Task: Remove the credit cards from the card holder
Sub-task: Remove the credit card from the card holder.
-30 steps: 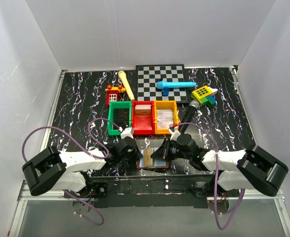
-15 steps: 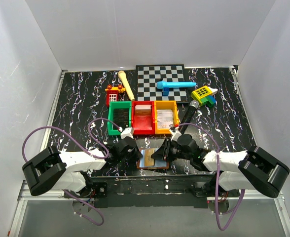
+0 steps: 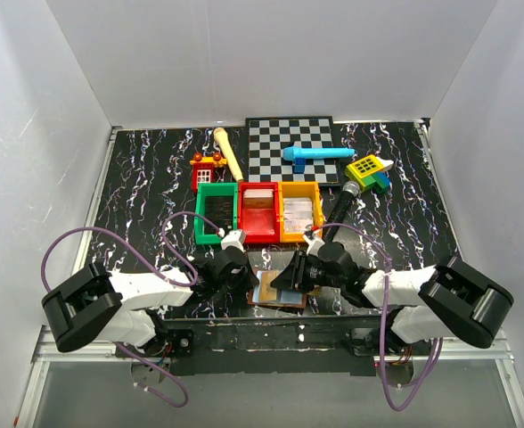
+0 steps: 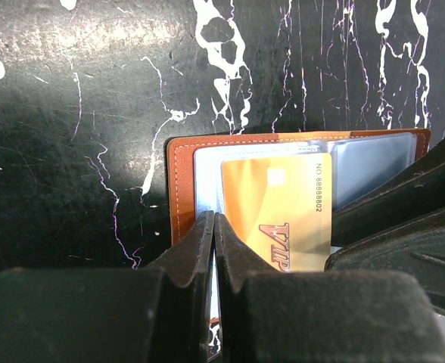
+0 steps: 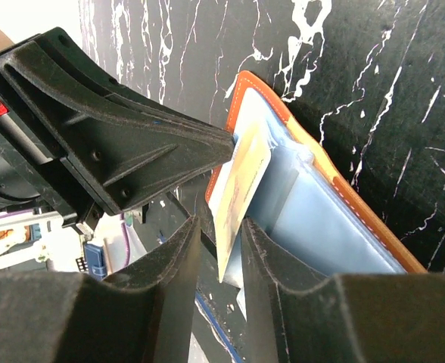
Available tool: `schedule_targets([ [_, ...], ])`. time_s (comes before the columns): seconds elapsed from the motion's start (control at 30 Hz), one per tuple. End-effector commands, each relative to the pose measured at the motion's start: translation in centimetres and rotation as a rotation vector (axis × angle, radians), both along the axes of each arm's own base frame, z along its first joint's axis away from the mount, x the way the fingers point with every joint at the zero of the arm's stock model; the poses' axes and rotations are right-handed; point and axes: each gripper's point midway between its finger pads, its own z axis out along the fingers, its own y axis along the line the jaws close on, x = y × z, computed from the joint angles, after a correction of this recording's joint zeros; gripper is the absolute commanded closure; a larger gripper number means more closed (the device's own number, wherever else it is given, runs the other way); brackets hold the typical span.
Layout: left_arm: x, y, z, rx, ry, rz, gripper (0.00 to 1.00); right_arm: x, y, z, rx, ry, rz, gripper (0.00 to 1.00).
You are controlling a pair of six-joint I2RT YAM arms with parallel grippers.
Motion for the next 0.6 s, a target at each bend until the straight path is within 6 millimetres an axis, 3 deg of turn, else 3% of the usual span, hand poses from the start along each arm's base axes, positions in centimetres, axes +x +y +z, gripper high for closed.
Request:
schedule_targets([
  [0.0,-1.7,1.2,-2.2,0.087,0.064,-0.058,1.00,1.0,2.0,3.2,0.105,-0.054,0.018,0.64],
  [0.57,-1.6,0.7,-1.8,0.057,0.044,-0.073,1.00,1.1,3.5,2.9,0.118,-0.003,0.056,0.59],
])
